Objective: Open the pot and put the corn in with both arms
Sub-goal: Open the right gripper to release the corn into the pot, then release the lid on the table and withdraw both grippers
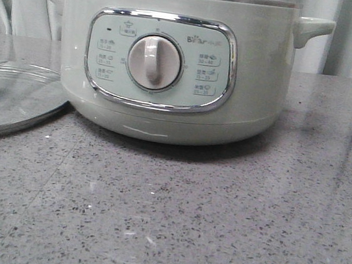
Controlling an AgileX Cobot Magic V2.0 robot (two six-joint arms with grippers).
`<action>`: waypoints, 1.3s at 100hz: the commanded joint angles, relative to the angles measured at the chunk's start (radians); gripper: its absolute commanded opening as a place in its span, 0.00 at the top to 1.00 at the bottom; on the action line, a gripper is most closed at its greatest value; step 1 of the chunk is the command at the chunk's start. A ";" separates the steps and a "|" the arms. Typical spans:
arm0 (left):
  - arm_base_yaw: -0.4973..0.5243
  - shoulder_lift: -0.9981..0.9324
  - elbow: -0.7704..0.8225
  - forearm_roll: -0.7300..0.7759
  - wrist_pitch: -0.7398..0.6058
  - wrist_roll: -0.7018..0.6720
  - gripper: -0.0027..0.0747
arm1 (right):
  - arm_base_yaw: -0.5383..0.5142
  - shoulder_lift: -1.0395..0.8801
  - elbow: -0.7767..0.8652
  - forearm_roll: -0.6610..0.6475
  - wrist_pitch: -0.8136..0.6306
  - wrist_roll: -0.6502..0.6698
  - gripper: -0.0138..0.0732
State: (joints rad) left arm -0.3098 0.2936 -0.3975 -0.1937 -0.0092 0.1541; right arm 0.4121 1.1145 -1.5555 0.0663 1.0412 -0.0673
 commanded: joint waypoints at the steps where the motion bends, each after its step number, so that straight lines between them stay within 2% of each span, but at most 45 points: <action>1: -0.008 -0.059 -0.006 -0.014 -0.027 -0.006 0.99 | -0.002 -0.101 0.099 -0.050 -0.160 -0.003 0.92; 11: -0.008 -0.126 0.016 -0.014 0.016 -0.006 0.99 | -0.002 -0.187 0.253 -0.079 -0.238 -0.003 0.92; 26: -0.008 -0.193 0.048 -0.014 0.080 -0.006 0.99 | -0.002 -0.307 0.474 -0.095 -0.281 -0.003 0.92; 35: -0.008 -0.221 0.069 -0.014 0.098 -0.006 0.99 | -0.002 -0.393 0.608 -0.095 -0.403 -0.003 0.92; 46: -0.008 -0.236 0.106 -0.014 0.088 -0.006 0.99 | -0.002 -0.506 0.777 -0.123 -0.619 -0.003 0.92; 64: -0.008 -0.236 0.144 -0.064 0.089 -0.006 0.99 | -0.002 -0.681 0.962 -0.137 -0.756 0.043 0.92; 88: -0.008 -0.236 0.152 -0.081 0.093 -0.006 0.99 | -0.002 -0.899 1.123 -0.138 -0.759 0.043 0.92; 99: -0.008 -0.236 0.152 -0.083 0.091 -0.006 0.99 | -0.002 -0.973 1.153 -0.138 -0.697 0.043 0.92; 111: -0.008 -0.236 0.152 -0.083 0.091 -0.006 0.99 | -0.002 -0.999 1.155 -0.138 -0.624 0.043 0.92; 130: -0.008 -0.236 0.152 -0.083 0.091 -0.006 0.99 | -0.002 -0.999 1.155 -0.138 -0.611 0.043 0.92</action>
State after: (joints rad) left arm -0.3098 0.0446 -0.2174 -0.2634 0.1510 0.1541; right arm 0.4121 0.1054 -0.3765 -0.0560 0.4973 -0.0271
